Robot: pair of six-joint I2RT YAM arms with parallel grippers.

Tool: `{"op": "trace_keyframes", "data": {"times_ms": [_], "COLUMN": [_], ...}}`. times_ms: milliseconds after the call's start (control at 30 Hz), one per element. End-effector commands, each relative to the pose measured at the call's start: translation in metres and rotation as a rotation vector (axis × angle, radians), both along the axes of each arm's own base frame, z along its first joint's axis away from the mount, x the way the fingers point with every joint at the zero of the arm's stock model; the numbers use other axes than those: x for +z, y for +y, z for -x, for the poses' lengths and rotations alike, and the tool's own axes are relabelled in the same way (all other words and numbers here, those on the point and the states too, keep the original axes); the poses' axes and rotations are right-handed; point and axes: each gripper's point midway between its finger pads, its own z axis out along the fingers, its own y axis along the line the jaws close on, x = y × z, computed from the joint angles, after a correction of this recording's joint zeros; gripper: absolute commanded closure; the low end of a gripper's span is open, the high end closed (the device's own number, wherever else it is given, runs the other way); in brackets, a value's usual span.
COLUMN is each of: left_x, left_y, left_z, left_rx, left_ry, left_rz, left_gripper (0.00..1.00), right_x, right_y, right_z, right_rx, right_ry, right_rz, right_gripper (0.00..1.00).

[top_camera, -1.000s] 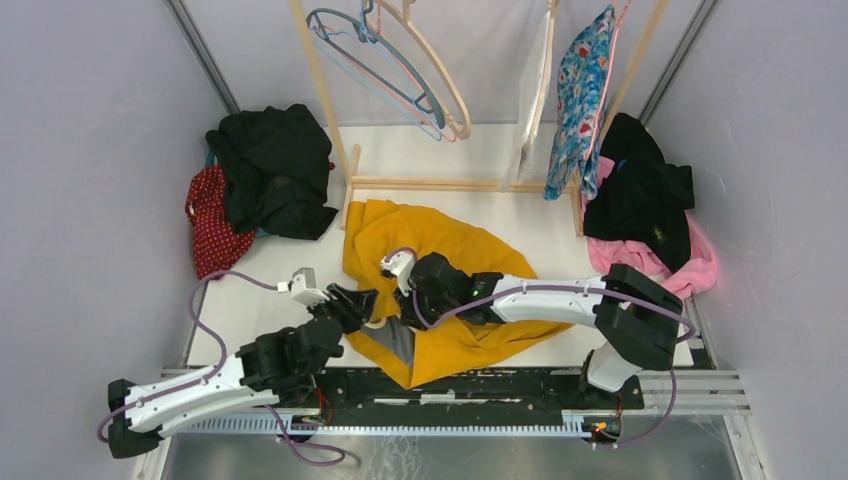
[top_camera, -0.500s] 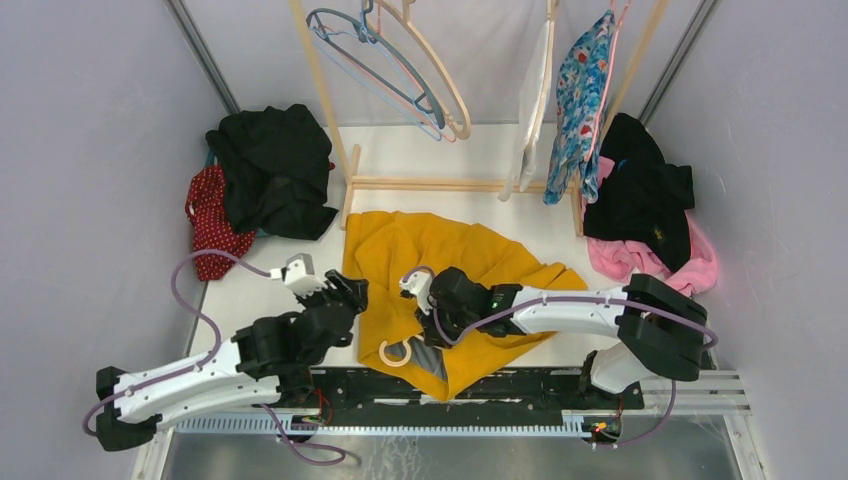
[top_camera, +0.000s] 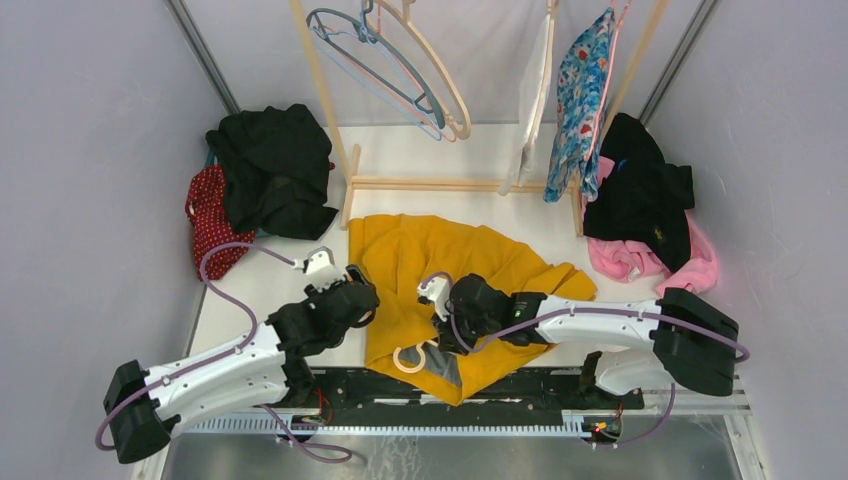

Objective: Place the skirt on the hanger
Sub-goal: Hang the skirt on the hanger.

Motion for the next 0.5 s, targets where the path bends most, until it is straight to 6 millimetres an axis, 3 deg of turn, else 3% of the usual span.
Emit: {"op": "trace_keyframes", "data": {"times_ms": [0,333,467], "left_x": [-0.008,-0.046,-0.05], "left_y": [0.0,-0.002,0.0], "left_z": [-0.006,-0.024,-0.036], "left_rx": [-0.029,0.026,0.054], "left_ry": [0.013,0.072,0.07], "left_rz": [0.03,0.092,0.097], "left_gripper": [0.23,0.21,0.37], "right_x": [0.007,0.015,0.02], "right_y": [-0.005,-0.019,-0.022], "right_z": [0.003,0.01,0.012], "right_rx": [-0.017,-0.029,-0.03], "right_ry": [-0.006,-0.007,-0.007], "right_rz": [-0.036,-0.07,-0.087], "right_gripper": [0.99,0.99,0.99]}}
